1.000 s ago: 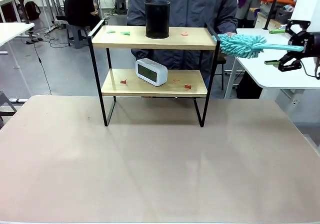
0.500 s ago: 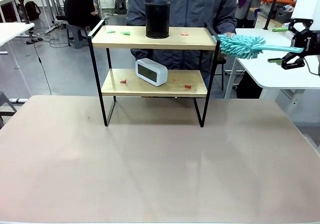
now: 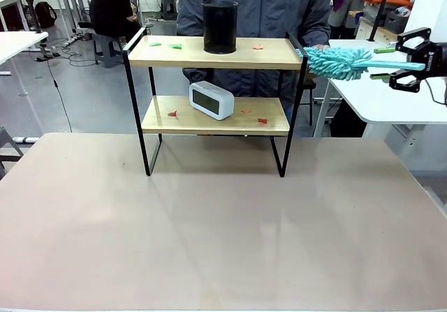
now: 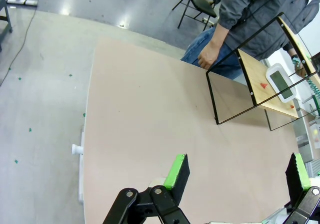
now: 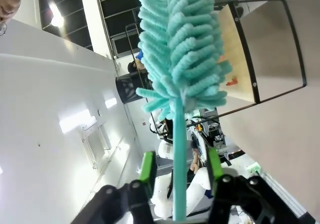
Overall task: Clean the shelf.
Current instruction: Pick up the Duster from the human.
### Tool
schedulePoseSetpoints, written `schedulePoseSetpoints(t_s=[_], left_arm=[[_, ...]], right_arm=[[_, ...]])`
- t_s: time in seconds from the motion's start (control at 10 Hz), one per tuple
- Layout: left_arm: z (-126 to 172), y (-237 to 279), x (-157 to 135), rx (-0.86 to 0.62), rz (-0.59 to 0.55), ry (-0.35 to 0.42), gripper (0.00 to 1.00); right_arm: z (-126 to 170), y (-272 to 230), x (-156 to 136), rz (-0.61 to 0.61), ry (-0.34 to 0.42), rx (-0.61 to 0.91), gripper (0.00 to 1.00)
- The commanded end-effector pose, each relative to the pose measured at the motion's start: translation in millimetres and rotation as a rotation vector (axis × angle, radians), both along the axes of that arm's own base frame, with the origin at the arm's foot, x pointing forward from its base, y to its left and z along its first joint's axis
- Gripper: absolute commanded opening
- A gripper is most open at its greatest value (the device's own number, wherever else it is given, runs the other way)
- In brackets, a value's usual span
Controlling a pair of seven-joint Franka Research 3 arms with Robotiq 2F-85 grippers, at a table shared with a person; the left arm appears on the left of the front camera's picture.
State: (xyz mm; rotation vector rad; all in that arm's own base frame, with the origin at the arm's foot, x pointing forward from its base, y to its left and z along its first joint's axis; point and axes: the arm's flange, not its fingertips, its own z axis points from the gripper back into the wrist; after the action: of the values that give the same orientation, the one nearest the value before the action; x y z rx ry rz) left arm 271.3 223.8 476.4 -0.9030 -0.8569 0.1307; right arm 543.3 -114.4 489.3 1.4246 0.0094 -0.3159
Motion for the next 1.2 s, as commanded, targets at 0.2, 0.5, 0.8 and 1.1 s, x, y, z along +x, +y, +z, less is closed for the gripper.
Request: schedulePoseSetpoints(t_s=[0.2, 0.5, 0.8, 1.1], left_arm=[[-1, 0, 3, 0.004, -0.005, -0.028, 1.0], [-1, 0, 3, 0.004, -0.005, -0.028, 1.0], [-1, 0, 3, 0.004, -0.005, -0.028, 1.0], [-1, 0, 3, 0.004, -0.005, -0.028, 1.0]], right_arm=[[0, 5, 8, -0.013, -0.004, 0.007, 0.0], [0, 3, 8, -0.03, -0.006, -0.013, 0.0], [-1, 6, 7, -0.016, -0.008, -0.036, 0.0], [10, -6, -7, -0.018, -0.05, -0.038, 0.0]])
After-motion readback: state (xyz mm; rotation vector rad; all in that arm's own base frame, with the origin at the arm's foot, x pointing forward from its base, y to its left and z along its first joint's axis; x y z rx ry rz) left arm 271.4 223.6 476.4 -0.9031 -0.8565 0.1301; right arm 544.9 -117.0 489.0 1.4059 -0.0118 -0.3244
